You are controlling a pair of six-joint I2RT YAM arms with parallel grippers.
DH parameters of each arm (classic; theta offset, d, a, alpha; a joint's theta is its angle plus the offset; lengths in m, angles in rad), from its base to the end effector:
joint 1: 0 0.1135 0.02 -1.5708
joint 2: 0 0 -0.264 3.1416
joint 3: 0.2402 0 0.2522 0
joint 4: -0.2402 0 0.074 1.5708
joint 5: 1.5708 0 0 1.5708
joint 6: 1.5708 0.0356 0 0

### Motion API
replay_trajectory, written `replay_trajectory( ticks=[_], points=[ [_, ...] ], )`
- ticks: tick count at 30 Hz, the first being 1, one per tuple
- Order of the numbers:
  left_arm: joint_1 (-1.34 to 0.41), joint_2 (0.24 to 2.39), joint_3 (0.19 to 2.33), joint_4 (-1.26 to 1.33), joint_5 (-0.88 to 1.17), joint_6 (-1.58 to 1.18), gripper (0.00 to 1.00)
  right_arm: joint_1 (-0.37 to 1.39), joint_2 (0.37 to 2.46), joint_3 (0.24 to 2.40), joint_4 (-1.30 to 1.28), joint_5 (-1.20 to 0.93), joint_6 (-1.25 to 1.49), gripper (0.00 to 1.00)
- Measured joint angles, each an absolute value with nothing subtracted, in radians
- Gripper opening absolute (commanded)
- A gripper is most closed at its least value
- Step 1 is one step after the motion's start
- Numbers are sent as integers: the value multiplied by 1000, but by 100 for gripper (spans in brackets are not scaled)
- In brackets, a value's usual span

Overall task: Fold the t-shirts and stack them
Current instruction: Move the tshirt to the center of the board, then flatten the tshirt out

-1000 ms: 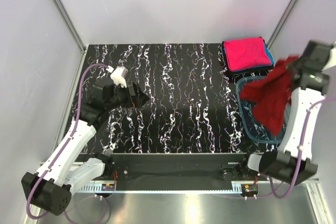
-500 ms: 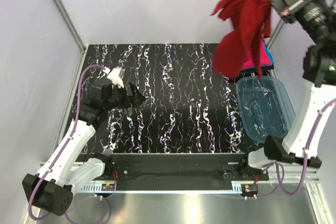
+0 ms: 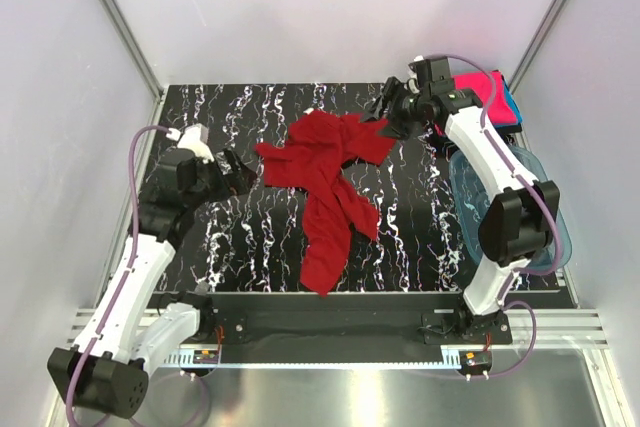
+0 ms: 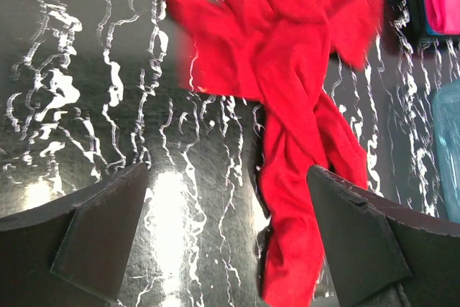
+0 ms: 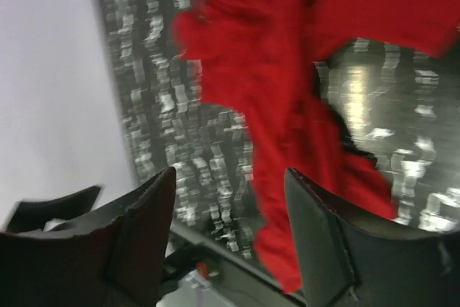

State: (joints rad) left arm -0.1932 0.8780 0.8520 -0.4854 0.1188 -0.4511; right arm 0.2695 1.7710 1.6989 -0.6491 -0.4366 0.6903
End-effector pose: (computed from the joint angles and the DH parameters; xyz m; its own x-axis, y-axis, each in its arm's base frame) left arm 0.1888 -0.0412 0.3167 -0.5596 -0.3316 -0.7595 0.0535 0.9001 -0.4324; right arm 0.3825 0.1213 0.3443 -0.8393 0.3668 -0.4013 -0.0168 0.7203 0.6935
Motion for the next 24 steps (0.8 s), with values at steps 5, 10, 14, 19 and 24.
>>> replay_trajectory(
  ticks=[5, 10, 14, 19, 24],
  points=[
    [-224, 962, 851, -482, 215, -444, 99, 260, 1725, 1695, -731, -286, 584, 72],
    [-321, 1136, 841, -474, 249, -472, 99, 260, 1641, 1641, -731, -203, 524, 68],
    [-330, 1284, 861, -478, 244, -508, 95, 260, 1686, 1628, -727, -167, 513, 61],
    [-238, 1434, 966, -475, 228, -560, 86, 256, 1861, 1676, -696, -85, 506, 53],
    [-187, 1528, 1072, -451, 260, -571, 84, 235, 2107, 1868, -654, -52, 480, 49]
  ],
)
